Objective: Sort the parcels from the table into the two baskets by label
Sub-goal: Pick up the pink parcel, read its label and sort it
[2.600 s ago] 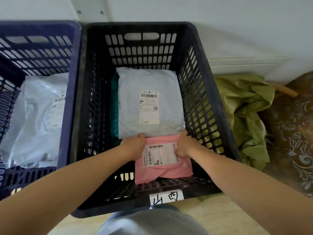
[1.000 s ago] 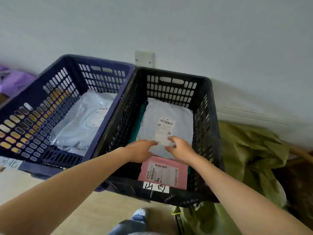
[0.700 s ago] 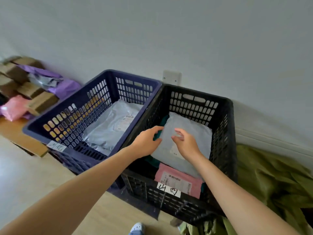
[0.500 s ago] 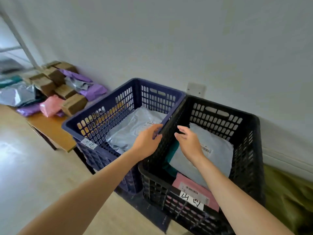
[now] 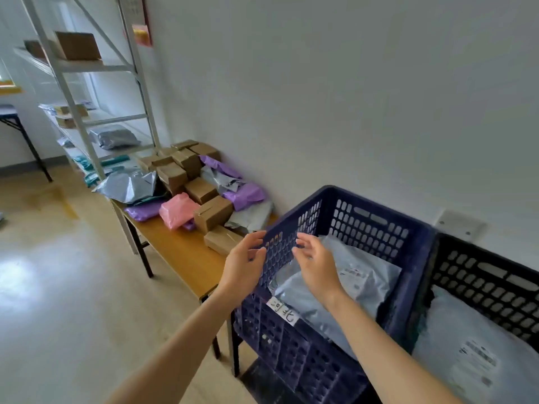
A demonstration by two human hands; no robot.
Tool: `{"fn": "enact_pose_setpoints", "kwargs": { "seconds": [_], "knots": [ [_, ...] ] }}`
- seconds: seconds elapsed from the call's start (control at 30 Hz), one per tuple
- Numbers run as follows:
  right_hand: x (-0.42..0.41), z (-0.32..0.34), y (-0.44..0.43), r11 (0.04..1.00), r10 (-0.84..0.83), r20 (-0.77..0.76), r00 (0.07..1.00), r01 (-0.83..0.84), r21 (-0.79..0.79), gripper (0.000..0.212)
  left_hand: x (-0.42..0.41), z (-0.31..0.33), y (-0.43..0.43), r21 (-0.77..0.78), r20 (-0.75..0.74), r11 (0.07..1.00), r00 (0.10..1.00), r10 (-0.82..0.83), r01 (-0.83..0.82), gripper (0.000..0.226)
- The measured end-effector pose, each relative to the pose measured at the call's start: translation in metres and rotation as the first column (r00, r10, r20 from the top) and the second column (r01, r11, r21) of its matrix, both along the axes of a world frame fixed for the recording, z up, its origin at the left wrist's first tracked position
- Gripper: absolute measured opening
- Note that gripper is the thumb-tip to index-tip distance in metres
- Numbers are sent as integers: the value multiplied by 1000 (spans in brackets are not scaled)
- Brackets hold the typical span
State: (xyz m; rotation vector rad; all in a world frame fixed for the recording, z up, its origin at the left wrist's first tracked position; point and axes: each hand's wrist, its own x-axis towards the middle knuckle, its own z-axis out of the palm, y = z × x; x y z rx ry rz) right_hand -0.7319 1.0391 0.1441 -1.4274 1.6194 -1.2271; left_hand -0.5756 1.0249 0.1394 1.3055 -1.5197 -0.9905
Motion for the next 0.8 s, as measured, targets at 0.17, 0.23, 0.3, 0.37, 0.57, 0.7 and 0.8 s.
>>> {"fn": "enact_pose_setpoints", "kwargs": {
  "seconds": [0.17,0.23,0.3,0.37,0.57,0.7,0.8],
  "knots": [
    [76,-1,-57,1000,-10,28,1000,9,25,36,86,-5,-49,52,-73,999,997,17,-13,32],
    [106,-5,-77,999,-22,40,999,20,45,36,119,-11,-68,67,-61,998,998,22,-18,33],
    [135,-11,-96,998,-23,62,998,19,67,37,150,-19,-87,84,-51,996,998,42,-38,33],
    [163,-20,-115,996,-8,70,998,2,93,37,179,-27,-105,101,-44,992,996,81,-76,32],
    [237,-55,-177,977,-12,86,996,-7,211,38,236,-60,-158,214,-92,965,981,172,-149,33],
    [265,-86,-227,965,-5,65,998,-12,263,38,265,-90,-207,266,-72,948,977,201,-175,34],
    [282,-109,-272,953,-50,85,995,22,303,37,288,-112,-256,304,-26,932,976,215,-197,33]
  ]
}}
